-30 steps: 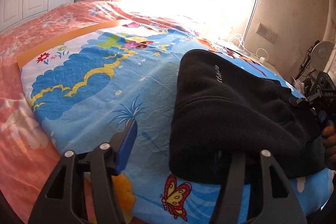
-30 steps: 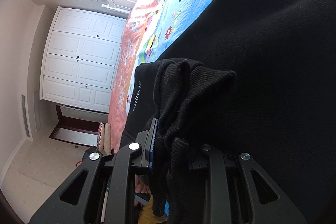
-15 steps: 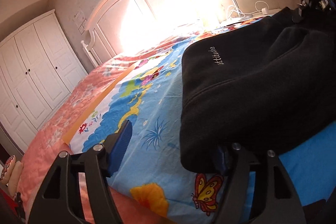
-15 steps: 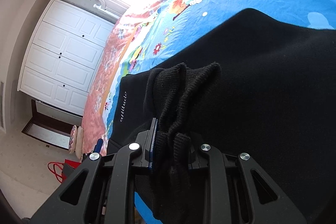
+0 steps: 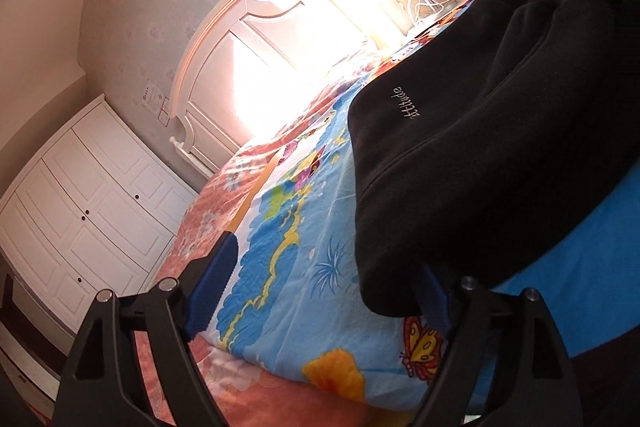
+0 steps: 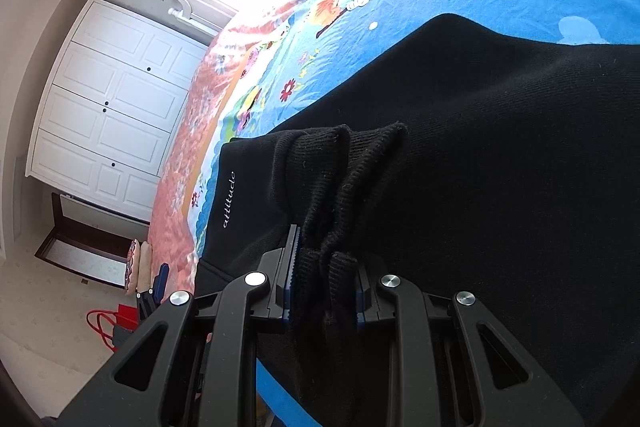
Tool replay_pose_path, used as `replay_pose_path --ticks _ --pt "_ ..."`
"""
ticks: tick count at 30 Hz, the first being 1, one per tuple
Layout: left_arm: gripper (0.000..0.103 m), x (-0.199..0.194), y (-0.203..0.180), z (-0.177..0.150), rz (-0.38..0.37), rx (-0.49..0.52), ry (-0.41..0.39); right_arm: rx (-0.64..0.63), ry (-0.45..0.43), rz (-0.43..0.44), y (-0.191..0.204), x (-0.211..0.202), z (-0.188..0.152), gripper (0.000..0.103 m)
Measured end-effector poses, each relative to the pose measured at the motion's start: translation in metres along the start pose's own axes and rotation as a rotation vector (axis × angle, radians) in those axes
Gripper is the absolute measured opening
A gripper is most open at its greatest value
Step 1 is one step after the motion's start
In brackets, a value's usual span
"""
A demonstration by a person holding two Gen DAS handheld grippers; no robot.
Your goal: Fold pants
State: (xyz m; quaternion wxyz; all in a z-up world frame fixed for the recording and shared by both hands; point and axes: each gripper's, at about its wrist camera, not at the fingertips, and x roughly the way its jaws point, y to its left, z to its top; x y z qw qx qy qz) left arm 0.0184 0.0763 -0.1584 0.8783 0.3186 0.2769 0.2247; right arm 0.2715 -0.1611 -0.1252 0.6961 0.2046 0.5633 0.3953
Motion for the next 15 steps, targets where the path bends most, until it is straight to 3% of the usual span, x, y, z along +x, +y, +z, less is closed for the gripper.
replay_pose_path --ticks 2,6,8,10,13,15 --pt "0.082 -0.008 0.017 -0.004 -0.134 -0.103 0.014 0.011 0.01 -0.002 -0.006 0.003 -0.001 0.023" --pt "0.056 -0.028 0.055 -0.005 -0.434 -0.316 0.019 0.018 0.02 -0.009 -0.009 0.009 -0.004 0.023" --pt "0.056 -0.028 0.082 0.002 -0.59 -0.492 0.013 0.007 0.019 -0.019 -0.008 0.009 -0.004 0.023" --pt "0.056 -0.013 0.104 0.014 -0.611 -0.633 0.011 -0.005 0.015 -0.037 -0.006 0.011 -0.004 0.023" --pt "0.056 0.039 0.11 0.051 -0.636 -0.636 0.045 -0.032 0.01 -0.065 0.0 0.008 -0.004 0.023" --pt "0.056 0.091 0.101 0.073 -0.703 -0.632 0.142 -0.046 0.008 -0.077 0.004 0.009 -0.005 0.023"
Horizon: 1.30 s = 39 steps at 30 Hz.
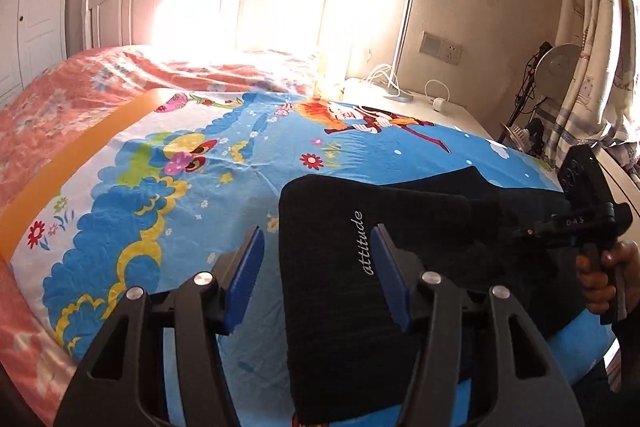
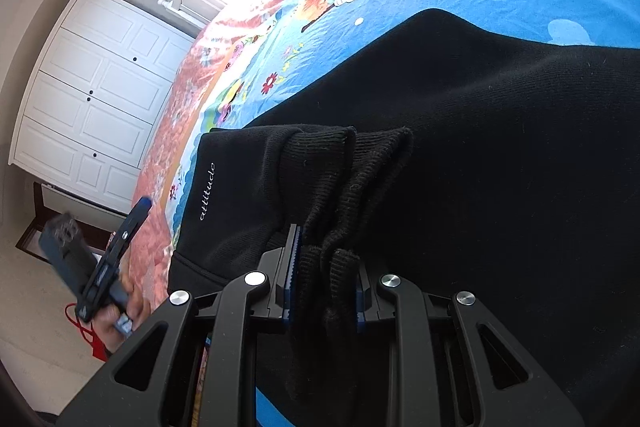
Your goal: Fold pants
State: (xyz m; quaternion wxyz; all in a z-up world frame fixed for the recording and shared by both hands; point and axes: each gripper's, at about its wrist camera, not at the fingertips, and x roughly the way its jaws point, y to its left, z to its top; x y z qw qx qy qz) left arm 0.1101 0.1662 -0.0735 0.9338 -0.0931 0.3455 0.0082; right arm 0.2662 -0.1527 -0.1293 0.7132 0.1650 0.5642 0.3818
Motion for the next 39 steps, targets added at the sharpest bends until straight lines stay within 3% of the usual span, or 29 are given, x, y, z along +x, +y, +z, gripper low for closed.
replay_pose_path --ticks 3,5,6,7,8,11,14,17,20,23,26,27,30,32,33,34,36,39 --pt "0.058 0.085 0.035 0.032 -0.078 -0.15 0.24 -0.021 -0.004 -0.021 0.003 0.002 0.0 0.023" --pt "0.063 0.119 0.053 0.038 -0.123 -0.244 0.333 -0.042 -0.005 -0.035 0.005 0.002 0.001 0.023" --pt "0.054 0.13 0.059 0.039 -0.187 -0.281 0.359 -0.049 -0.005 -0.043 0.006 0.002 0.001 0.023" --pt "0.044 0.136 0.064 0.041 -0.237 -0.32 0.358 -0.055 -0.007 -0.05 0.008 0.003 0.002 0.023" --pt "0.039 0.139 0.068 0.043 -0.243 -0.337 0.351 -0.06 -0.01 -0.062 0.008 0.003 0.002 0.023" --pt "0.038 0.134 0.064 0.044 -0.238 -0.325 0.307 -0.103 -0.019 -0.115 0.015 0.004 0.001 0.024" --pt "0.064 0.135 0.071 0.036 -0.152 -0.381 0.27 -0.117 -0.028 -0.154 0.016 0.004 0.0 0.024" --pt "0.057 0.099 0.063 0.042 -0.052 -0.354 0.135 -0.13 -0.04 -0.206 0.016 0.006 0.0 0.031" --pt "0.06 0.054 0.033 0.041 -0.062 -0.256 0.02 -0.139 -0.053 -0.256 0.013 0.005 0.0 0.043" --pt "0.063 0.026 -0.002 0.022 -0.064 -0.162 0.002 -0.157 -0.08 -0.356 0.018 -0.001 -0.001 0.064" --pt "0.063 0.015 -0.021 -0.009 0.038 -0.105 0.028 -0.171 -0.177 -0.518 0.032 -0.021 -0.003 0.088" --pt "0.06 0.016 -0.019 -0.019 0.066 -0.127 0.059 -0.176 -0.223 -0.546 0.038 -0.031 -0.005 0.089" --pt "0.046 0.017 -0.005 -0.05 0.041 -0.217 0.109 -0.223 -0.34 -0.608 0.063 -0.05 -0.011 0.089" --pt "0.046 0.011 -0.003 -0.062 0.059 -0.202 0.093 -0.3 -0.405 -0.683 0.088 -0.047 -0.017 0.09" --pt "0.046 0.007 0.001 -0.064 0.046 -0.218 0.085 -0.349 -0.437 -0.709 0.1 -0.043 -0.022 0.099" --pt "0.046 0.004 0.005 -0.065 0.035 -0.243 0.083 -0.403 -0.457 -0.715 0.11 -0.036 -0.028 0.099" --pt "0.046 0.001 0.009 -0.066 0.026 -0.267 0.081 -0.48 -0.433 -0.677 0.126 -0.02 -0.038 0.098" --pt "0.046 -0.003 0.002 -0.07 0.055 -0.232 0.066 -0.455 -0.332 -0.606 0.133 0.009 -0.046 0.098"
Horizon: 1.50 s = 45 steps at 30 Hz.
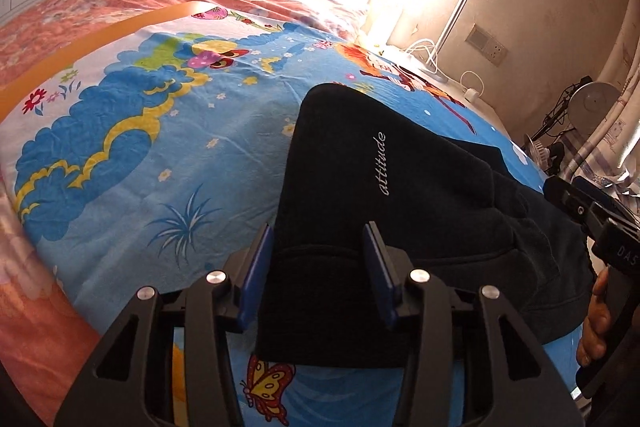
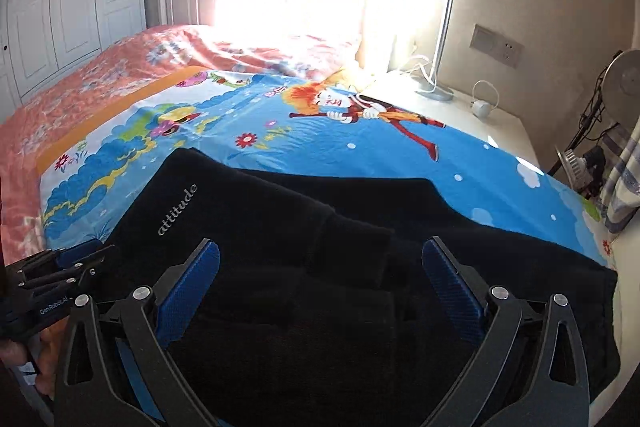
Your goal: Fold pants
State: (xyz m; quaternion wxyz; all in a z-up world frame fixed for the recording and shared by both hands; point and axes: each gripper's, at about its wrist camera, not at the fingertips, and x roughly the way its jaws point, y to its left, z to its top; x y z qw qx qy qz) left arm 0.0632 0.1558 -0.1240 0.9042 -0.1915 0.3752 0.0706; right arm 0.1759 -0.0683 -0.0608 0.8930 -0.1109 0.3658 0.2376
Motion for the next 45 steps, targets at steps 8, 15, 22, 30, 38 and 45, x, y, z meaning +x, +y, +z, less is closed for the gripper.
replay_pose_path --ticks 8,15,22,30,38,45 --pt "0.046 -0.029 0.009 -0.016 0.018 -0.023 -0.07 -0.139 0.127 -0.032 0.034 0.035 -0.043 0.098" --pt "0.047 -0.024 0.023 -0.031 -0.05 -0.063 0.006 -0.147 0.132 -0.049 0.036 0.033 -0.044 0.098" --pt "0.043 -0.044 0.024 -0.019 -0.069 -0.098 -0.102 -0.146 0.131 -0.044 0.036 0.035 -0.043 0.098" --pt "0.045 -0.007 0.032 -0.02 -0.104 -0.202 -0.008 -0.144 0.137 -0.041 0.036 0.036 -0.042 0.098" --pt "0.044 -0.004 0.029 -0.026 -0.125 -0.189 -0.007 -0.16 0.121 0.178 0.046 0.035 0.017 0.098" --pt "0.045 -0.006 0.027 -0.028 -0.129 -0.186 -0.019 -0.473 0.133 0.344 0.102 0.069 0.089 0.071"
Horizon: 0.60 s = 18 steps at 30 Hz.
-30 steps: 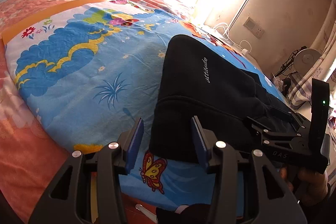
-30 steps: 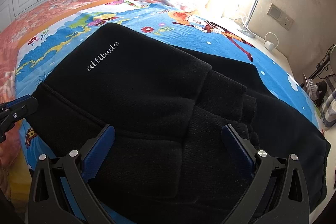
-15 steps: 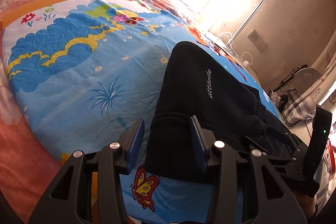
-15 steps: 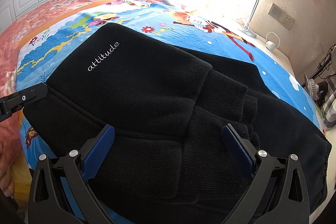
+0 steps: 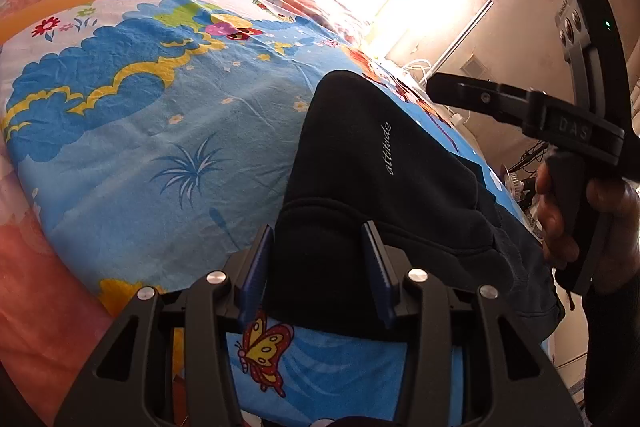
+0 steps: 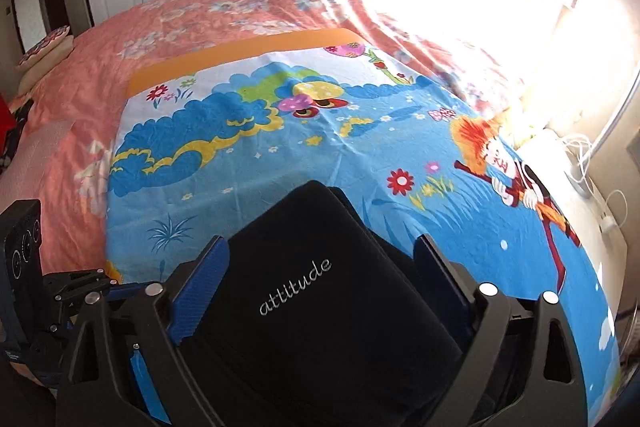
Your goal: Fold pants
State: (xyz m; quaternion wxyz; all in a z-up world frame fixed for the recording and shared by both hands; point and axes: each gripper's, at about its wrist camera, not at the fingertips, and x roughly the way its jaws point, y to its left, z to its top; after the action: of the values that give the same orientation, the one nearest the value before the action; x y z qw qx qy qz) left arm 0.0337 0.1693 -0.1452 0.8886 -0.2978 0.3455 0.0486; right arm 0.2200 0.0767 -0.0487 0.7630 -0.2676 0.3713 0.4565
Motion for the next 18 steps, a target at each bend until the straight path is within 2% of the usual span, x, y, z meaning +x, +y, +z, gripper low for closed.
replay_pose_path --ticks 3,5,7,8,11,15,18 --pt "0.045 -0.001 -0.001 -0.001 0.004 0.001 -0.005 -0.043 0.086 0.066 -0.002 0.034 0.024 0.067" --pt "0.045 -0.002 -0.001 -0.001 -0.002 -0.002 -0.005 -0.071 0.125 0.073 -0.001 0.054 0.031 0.067" --pt "0.045 -0.003 0.0 -0.001 -0.008 -0.003 -0.005 -0.083 0.167 0.084 0.001 0.071 0.031 0.048" --pt "0.045 -0.003 0.001 -0.001 -0.011 -0.003 -0.006 -0.075 0.191 0.105 0.001 0.077 0.03 0.033" --pt "0.045 -0.005 0.002 -0.002 -0.019 -0.002 -0.01 -0.07 0.206 0.104 0.0 0.083 0.027 0.023" --pt "0.046 -0.01 0.003 -0.001 -0.036 -0.014 -0.025 0.024 0.188 0.098 -0.017 0.081 0.031 0.008" --pt "0.05 -0.013 0.004 -0.003 -0.042 -0.015 -0.031 0.035 0.187 0.08 -0.017 0.085 0.028 0.007"
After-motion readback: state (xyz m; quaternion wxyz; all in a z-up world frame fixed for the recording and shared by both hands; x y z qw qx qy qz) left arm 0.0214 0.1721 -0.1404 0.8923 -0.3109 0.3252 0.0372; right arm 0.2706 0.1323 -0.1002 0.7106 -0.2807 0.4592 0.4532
